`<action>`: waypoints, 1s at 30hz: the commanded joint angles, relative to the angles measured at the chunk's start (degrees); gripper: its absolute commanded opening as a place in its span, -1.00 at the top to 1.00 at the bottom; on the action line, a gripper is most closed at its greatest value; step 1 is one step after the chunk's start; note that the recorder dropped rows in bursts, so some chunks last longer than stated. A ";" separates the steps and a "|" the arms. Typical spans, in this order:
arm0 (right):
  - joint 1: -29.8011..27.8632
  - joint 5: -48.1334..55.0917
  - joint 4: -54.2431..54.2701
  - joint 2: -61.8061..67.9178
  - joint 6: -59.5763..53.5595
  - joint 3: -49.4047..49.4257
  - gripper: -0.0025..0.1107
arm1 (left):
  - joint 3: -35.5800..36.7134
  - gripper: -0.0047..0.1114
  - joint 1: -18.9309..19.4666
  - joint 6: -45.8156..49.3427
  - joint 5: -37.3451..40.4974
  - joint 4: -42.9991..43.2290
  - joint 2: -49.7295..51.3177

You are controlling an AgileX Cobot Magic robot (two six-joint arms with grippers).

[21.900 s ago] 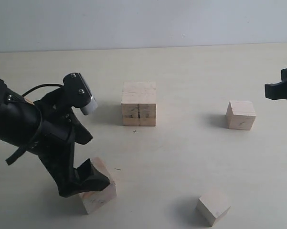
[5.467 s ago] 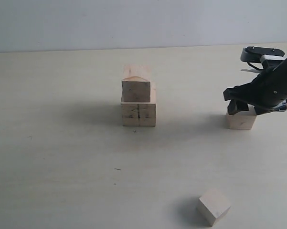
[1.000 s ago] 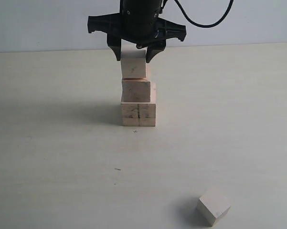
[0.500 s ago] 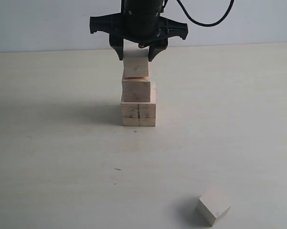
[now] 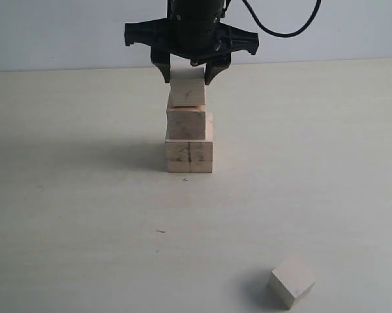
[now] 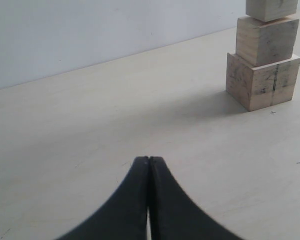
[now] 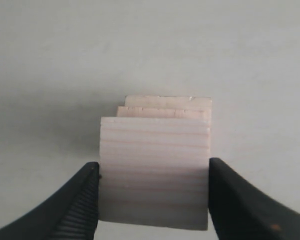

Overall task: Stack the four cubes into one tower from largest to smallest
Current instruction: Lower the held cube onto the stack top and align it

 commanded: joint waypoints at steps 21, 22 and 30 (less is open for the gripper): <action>0.05 -0.42 0.27 0.92 0.61 -0.46 0.08 | -0.12 0.92 -0.33 -0.11 -0.11 0.02 -0.31; 0.05 -0.42 0.27 0.92 0.61 -0.46 0.08 | -0.12 0.92 -0.33 -0.11 -0.11 0.02 -0.31; 0.05 -0.57 0.39 0.92 0.50 -0.46 0.08 | -0.12 0.92 -0.33 -0.11 -0.11 0.02 -0.31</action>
